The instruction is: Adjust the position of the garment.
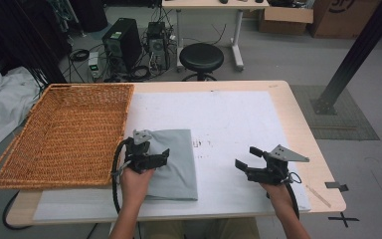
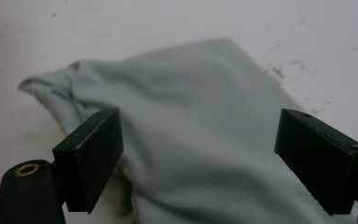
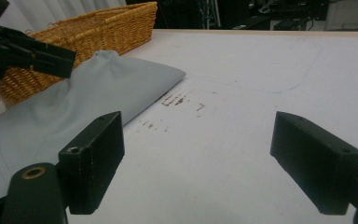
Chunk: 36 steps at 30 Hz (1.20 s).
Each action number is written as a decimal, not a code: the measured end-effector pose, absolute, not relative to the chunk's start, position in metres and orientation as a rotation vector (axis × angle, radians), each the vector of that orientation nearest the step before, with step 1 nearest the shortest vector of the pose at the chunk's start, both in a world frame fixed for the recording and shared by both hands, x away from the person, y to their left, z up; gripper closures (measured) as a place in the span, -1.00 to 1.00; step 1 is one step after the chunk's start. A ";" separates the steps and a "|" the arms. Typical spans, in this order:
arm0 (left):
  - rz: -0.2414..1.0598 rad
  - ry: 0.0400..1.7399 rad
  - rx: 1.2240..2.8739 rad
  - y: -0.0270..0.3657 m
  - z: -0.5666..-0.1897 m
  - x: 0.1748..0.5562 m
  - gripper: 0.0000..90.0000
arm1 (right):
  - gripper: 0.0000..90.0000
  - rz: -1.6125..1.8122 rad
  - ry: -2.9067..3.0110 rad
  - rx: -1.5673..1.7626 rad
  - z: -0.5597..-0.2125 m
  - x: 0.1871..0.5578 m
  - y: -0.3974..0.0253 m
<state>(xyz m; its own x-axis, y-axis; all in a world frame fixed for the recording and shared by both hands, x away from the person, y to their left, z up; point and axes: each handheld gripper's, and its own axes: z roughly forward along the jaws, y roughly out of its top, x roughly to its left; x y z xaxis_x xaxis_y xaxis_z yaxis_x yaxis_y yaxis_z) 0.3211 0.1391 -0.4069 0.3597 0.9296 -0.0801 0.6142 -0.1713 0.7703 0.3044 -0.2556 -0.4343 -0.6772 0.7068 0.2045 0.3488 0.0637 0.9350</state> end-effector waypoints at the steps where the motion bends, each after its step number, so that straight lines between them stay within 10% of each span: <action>1: 0.550 1.354 1.904 0.138 -0.411 0.321 -0.64 | -0.62 1.649 2.044 1.053 -0.434 0.304 -0.255; 14: 0.469 1.512 2.049 0.133 -0.431 0.337 -0.41 | -0.59 1.666 2.053 1.043 -0.432 0.304 -0.253; 23: 0.462 1.442 1.979 0.140 -0.434 0.340 0.48 | -0.57 1.674 2.077 1.026 -0.435 0.303 -0.245; 36: 0.380 1.511 1.810 0.134 -0.438 0.369 0.57 | -0.57 1.676 2.083 1.028 -0.435 0.308 -0.247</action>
